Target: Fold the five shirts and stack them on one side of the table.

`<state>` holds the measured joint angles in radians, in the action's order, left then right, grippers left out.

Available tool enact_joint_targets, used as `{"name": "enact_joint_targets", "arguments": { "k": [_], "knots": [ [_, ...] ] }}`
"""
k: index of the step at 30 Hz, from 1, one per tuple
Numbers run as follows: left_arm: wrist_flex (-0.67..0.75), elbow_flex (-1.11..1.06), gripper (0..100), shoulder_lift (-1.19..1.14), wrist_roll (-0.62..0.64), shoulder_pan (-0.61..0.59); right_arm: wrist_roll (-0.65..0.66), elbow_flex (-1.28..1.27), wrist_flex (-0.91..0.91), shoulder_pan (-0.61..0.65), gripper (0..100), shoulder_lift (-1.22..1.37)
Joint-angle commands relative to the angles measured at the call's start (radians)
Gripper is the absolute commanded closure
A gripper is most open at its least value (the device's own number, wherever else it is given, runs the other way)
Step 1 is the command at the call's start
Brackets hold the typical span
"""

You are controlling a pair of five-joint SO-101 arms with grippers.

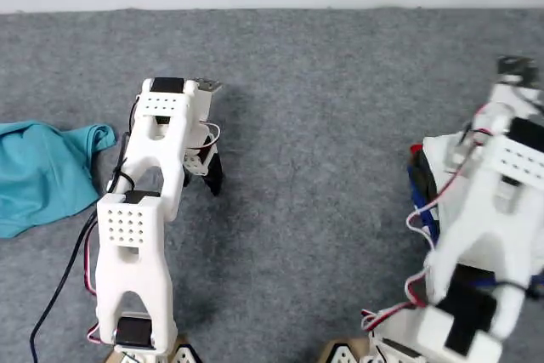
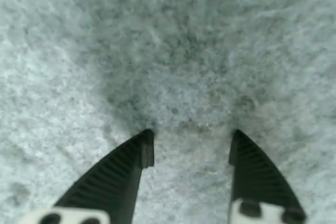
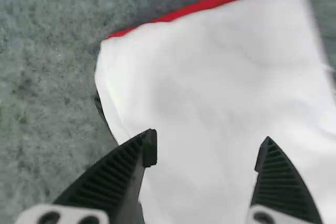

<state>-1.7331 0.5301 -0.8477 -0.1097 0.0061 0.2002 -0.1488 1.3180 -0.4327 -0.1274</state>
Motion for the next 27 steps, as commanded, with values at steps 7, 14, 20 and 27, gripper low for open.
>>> {"name": "enact_joint_targets", "arguments": {
  "k": [7,14,20,27],
  "knots": [
    [-0.009,0.012,76,0.011,0.000,0.000,0.075,-0.253,0.012,-0.041,69.2,-0.157],
    [-0.009,0.012,76,0.011,0.000,0.000,0.107,-0.480,-0.044,-0.035,69.2,-0.162],
    [-0.009,0.012,76,0.011,0.000,-0.005,0.146,-0.459,0.015,-0.053,69.2,-0.180],
    [-0.009,0.012,76,0.005,0.000,-0.002,0.147,-0.374,0.087,-0.079,69.2,-0.426]
  ]
}}
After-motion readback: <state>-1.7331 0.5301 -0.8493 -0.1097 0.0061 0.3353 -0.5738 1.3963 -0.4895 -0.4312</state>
